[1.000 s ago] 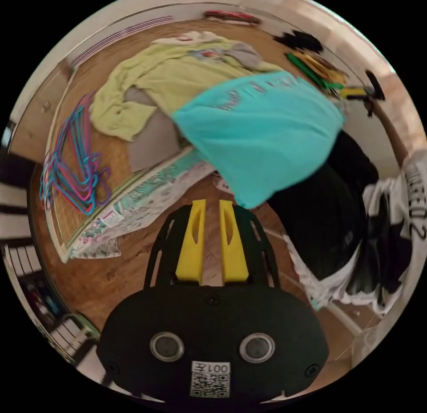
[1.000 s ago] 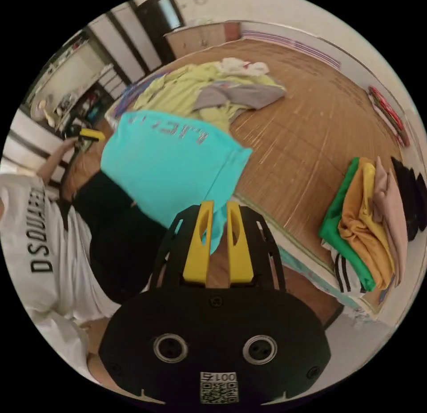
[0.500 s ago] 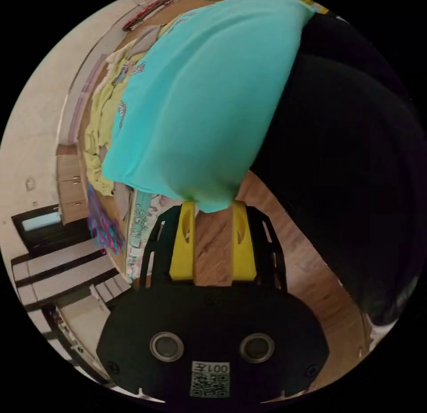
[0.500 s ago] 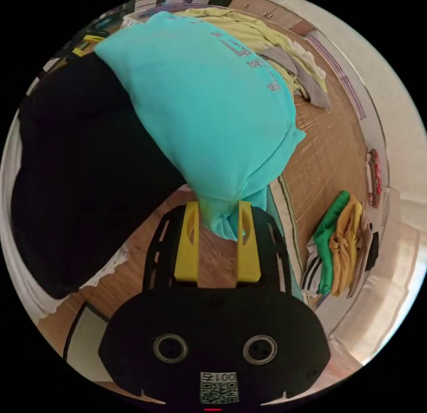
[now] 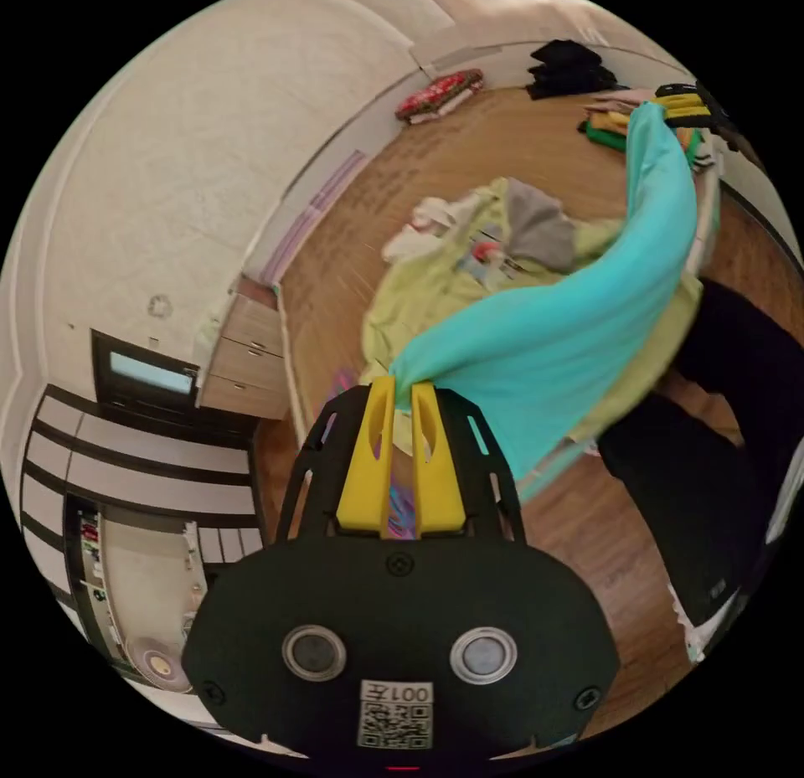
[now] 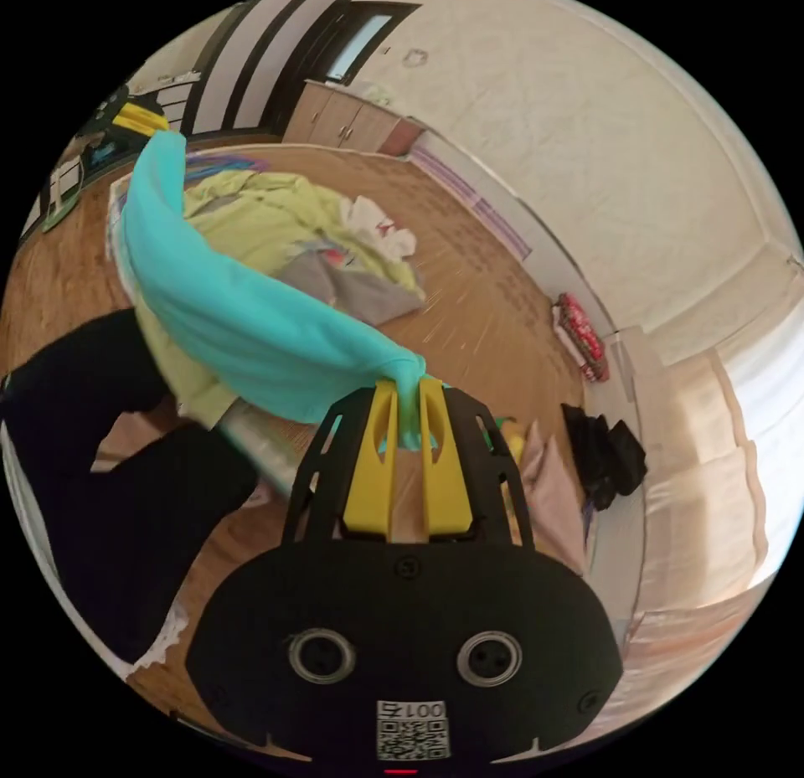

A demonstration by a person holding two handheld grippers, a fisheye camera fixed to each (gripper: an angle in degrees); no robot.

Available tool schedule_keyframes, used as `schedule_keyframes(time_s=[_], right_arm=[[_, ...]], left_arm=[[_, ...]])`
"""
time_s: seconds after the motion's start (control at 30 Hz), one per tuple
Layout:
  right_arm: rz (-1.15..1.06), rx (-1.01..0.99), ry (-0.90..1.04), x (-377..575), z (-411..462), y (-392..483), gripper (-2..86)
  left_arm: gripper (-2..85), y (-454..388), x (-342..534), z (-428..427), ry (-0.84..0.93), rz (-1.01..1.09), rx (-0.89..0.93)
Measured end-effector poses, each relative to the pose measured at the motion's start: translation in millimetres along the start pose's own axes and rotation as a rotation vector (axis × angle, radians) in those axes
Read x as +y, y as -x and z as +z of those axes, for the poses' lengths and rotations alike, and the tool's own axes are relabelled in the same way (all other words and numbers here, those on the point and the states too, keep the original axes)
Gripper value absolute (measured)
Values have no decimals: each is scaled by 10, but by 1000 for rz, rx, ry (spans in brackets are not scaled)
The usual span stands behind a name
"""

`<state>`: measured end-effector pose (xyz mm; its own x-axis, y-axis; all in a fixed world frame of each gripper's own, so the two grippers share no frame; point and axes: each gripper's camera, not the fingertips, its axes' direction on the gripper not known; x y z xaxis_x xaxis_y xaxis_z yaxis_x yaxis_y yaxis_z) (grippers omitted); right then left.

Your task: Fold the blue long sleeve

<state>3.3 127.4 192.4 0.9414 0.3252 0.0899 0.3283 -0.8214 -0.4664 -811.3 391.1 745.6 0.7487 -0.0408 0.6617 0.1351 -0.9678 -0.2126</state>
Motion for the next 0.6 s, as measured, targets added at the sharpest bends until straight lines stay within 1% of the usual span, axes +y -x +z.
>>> schedule_keyframes(time_s=[0.07,0.1,0.17,0.27,0.4,0.5,0.57,0.6], right_arm=[[40,72,-43,-435,106,-435,35],[54,93,-48,-523,119,-540,34],[119,152,-100,-730,66,-895,34],[154,153,-154,-759,-70,-1087,34],[151,145,-154,-518,5,-943,34],[123,87,-86,-148,316,-617,34],[89,20,18,206,665,-241,36],[78,1,48,294,751,-140,37]], left_arm=[[38,496,-556,-98,-37,-14,-104],[38,607,-665,-128,-45,-24,-126],[38,956,-947,-290,-96,-91,-139],[38,1017,-1021,-379,-154,-136,-134],[38,604,-873,-99,-138,-125,-131],[39,37,-603,379,-69,-100,-47],[39,-499,-330,753,13,-73,53],[39,-632,-263,831,33,-62,78]])
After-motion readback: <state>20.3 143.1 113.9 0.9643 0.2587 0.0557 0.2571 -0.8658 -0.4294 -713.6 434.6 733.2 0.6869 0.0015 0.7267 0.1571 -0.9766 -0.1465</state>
